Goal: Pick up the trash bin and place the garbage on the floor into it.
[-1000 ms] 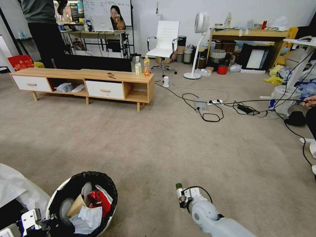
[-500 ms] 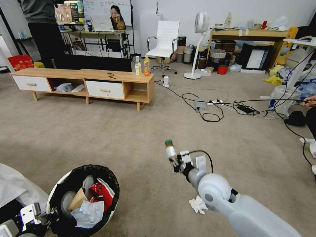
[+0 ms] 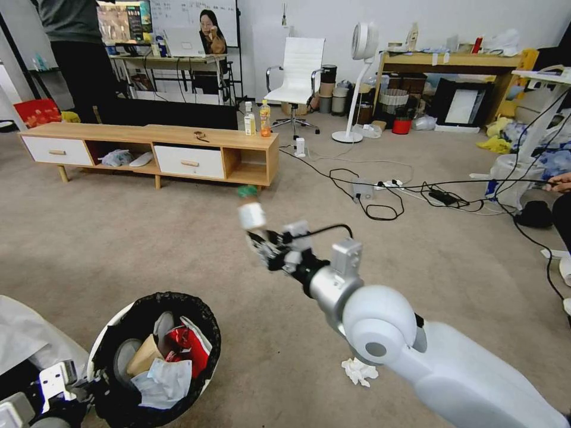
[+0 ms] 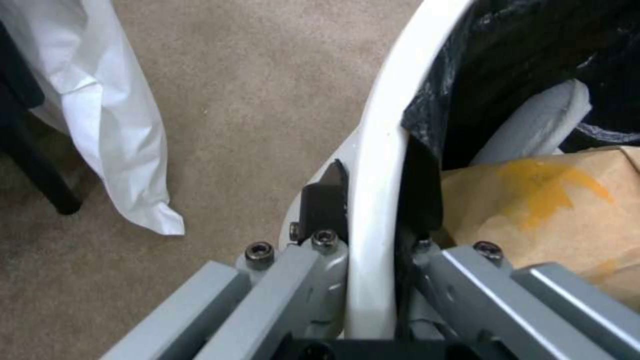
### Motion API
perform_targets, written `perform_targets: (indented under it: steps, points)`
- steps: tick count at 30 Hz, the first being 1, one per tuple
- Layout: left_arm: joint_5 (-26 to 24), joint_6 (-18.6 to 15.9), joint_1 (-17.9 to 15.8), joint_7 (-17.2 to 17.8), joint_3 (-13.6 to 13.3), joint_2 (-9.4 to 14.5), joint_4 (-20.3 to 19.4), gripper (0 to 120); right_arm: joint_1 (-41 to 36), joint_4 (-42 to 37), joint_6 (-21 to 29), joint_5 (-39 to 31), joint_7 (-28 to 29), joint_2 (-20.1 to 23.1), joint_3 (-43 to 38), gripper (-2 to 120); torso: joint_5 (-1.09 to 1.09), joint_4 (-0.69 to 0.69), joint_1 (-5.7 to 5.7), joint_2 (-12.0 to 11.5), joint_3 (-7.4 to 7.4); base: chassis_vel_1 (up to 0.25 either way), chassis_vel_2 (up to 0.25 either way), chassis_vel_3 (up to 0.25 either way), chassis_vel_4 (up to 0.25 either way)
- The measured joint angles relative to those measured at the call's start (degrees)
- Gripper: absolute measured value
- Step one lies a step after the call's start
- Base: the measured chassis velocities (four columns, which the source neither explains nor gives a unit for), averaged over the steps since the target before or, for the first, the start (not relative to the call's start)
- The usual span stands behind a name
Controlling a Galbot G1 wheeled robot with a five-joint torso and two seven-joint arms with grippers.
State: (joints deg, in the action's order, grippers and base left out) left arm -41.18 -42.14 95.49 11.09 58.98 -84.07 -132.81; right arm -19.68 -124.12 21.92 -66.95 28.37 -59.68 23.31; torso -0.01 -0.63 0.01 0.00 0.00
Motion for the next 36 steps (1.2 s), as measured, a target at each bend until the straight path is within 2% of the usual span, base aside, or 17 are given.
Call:
perform_targets:
  steps: [5,7,10,15,27,36]
  points:
    - [0.0,0.0,0.2,0.0,-0.1,0.1,-0.2,1,4.0,0.7,-0.3,-2.4,0.2,-3.4,3.3,24,0.00,-0.01,0.00,0.0,0.00,0.000,0.000,0.000,0.000]
    - [0.0,0.0,0.2,0.0,-0.2,0.1,-0.3,1,6.3,1.3,-0.5,-4.3,0.7,-6.5,6.0,24,-0.01,0.01,0.00,0.0,0.00,0.000,0.000,0.000,0.000]
    - [0.0,0.0,0.2,0.1,-0.3,0.3,-0.3,1,7.8,1.9,-0.5,-5.5,1.2,-9.0,8.1,24,-0.01,0.00,0.00,0.0,0.00,0.000,0.000,0.000,0.000]
    - [-1.1,0.0,0.2,0.6,0.0,0.9,-0.3,1,9.4,2.6,1.1,-9.1,2.6,-11.3,11.8,24,-0.01,0.00,0.00,0.0,0.00,0.000,0.000,0.000,0.000]
    - [-3.1,0.0,0.1,1.2,1.0,2.2,-0.1,1,8.6,3.7,3.1,-10.4,4.3,-10.6,18.4,24,0.01,-0.01,0.00,0.0,0.00,0.000,0.000,0.000,0.000]
    - [-3.3,0.0,0.1,1.2,1.0,2.3,-0.1,1,7.4,4.6,3.4,-9.1,4.3,-9.4,19.5,24,0.01,-0.01,0.00,0.0,0.00,0.000,0.000,0.000,0.000]
